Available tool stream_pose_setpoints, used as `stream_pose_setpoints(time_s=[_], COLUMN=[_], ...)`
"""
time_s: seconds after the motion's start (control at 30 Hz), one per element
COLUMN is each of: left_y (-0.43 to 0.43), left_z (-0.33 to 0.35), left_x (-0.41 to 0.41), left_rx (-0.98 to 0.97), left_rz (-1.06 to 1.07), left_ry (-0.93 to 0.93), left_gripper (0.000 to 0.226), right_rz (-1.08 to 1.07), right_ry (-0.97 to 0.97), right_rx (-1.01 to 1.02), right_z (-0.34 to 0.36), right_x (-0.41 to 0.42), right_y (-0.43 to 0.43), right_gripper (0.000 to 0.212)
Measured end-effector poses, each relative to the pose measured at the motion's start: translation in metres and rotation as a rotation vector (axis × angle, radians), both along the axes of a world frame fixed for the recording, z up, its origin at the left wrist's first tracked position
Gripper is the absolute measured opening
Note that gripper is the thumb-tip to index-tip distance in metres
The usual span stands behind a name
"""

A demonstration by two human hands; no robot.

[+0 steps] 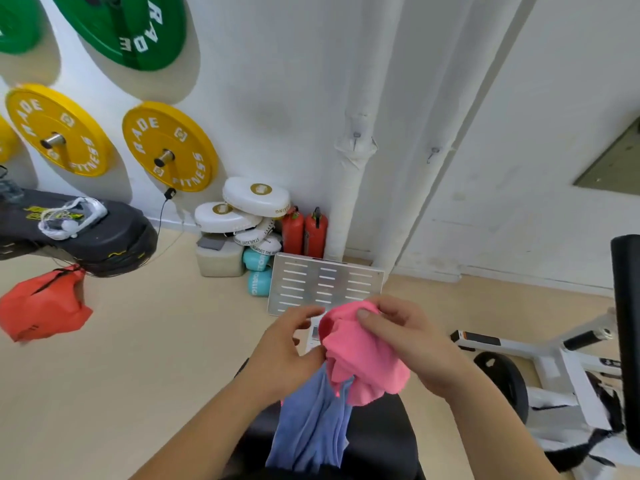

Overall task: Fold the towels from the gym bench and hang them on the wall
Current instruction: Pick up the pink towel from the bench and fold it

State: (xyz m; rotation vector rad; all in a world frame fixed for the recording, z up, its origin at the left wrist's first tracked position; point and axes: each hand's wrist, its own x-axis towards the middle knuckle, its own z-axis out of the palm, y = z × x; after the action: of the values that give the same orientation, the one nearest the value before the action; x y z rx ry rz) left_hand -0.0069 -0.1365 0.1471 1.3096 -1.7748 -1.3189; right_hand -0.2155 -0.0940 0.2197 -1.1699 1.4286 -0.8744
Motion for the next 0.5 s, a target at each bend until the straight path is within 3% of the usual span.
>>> stream_pose_setpoints(time_s=[0.07,0.17,0.27,0.4,0.5], left_y=[-0.005,-0.012,-0.015,-0.012,-0.005], left_z=[-0.004,-0.015,-0.023,-0.004,0.002], left_x=[-0.005,-0.005,0.002,-0.018,-0.042], left_rx=[-0.038,-0.123,-0.171,-0.054,-0.048], left_rz=[-0.096,0.013,0.016,-0.192,-0.313], left_ry=[-0.031,-0.116,-0.182,-0.084,-0.058], left_gripper=[0.043,0.03,0.031,0.049,0.019], right_rz=[0.045,-0.019,-0.092,0.031,0.034], right_ry=[0.033,0.096,0.02,-0.061,-0.035], right_rx=[-0.057,-0.188,-0.257,-0.253,-0.29], right_z=[0.012,0.015,0.021,0.025,0.026], right_x=[-0.002,-0.011,-0.023,-0.025,-0.021], right_y=[0.001,0.005,0.015,0.022,0.025], right_gripper=[0.017,0.02,0.025,0.027,0.023])
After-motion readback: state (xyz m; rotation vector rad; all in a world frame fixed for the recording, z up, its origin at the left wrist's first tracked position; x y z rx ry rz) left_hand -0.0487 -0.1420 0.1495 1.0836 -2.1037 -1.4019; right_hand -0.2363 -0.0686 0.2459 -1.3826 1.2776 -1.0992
